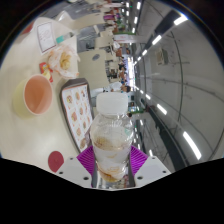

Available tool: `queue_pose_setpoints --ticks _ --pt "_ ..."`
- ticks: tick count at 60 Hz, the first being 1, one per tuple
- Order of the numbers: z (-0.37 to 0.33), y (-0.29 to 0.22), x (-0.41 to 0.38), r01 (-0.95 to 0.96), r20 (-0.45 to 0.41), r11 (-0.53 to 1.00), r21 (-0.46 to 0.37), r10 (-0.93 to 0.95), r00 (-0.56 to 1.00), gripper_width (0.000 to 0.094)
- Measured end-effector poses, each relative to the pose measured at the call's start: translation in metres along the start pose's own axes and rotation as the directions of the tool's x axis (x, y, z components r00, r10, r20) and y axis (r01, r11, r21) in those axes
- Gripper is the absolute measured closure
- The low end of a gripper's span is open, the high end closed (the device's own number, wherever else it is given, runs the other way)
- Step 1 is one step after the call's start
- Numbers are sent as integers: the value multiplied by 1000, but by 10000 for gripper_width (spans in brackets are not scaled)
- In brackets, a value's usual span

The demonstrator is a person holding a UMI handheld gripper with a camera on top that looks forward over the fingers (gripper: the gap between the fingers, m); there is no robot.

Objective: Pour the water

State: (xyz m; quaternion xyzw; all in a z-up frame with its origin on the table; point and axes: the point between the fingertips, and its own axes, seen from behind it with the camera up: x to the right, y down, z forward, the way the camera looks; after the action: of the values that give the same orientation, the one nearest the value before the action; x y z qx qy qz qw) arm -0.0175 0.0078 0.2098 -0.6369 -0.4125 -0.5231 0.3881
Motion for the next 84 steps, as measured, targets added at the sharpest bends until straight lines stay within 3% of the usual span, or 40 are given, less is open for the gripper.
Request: queue_pose_setpoints --ticks 7,16,31,38,44,51,57,66,75,84 --pt "6 -27 -8 321 -89 946 42 -317 944 518" --pt "13 -47 -35 563 -146 823 72 -550 822 520" --pt "5 -54 -50 550 -114 827 115 -539 834 521" --pt "6 -45 -38 389 -49 912 127 -386 921 516" --pt "5 -38 -22 116 46 984 138 -123 991 513" --pt "1 -35 5 -215 128 964 158 196 972 515" --pt "2 -23 13 -488 240 864 123 451 859 514" --pt "17 6 -3 -777 342 629 -16 733 587 514" --pt "34 33 -40 -890 375 433 -142 856 357 514" --pt "45 53 -83 -915 346 331 -229 907 241 515"
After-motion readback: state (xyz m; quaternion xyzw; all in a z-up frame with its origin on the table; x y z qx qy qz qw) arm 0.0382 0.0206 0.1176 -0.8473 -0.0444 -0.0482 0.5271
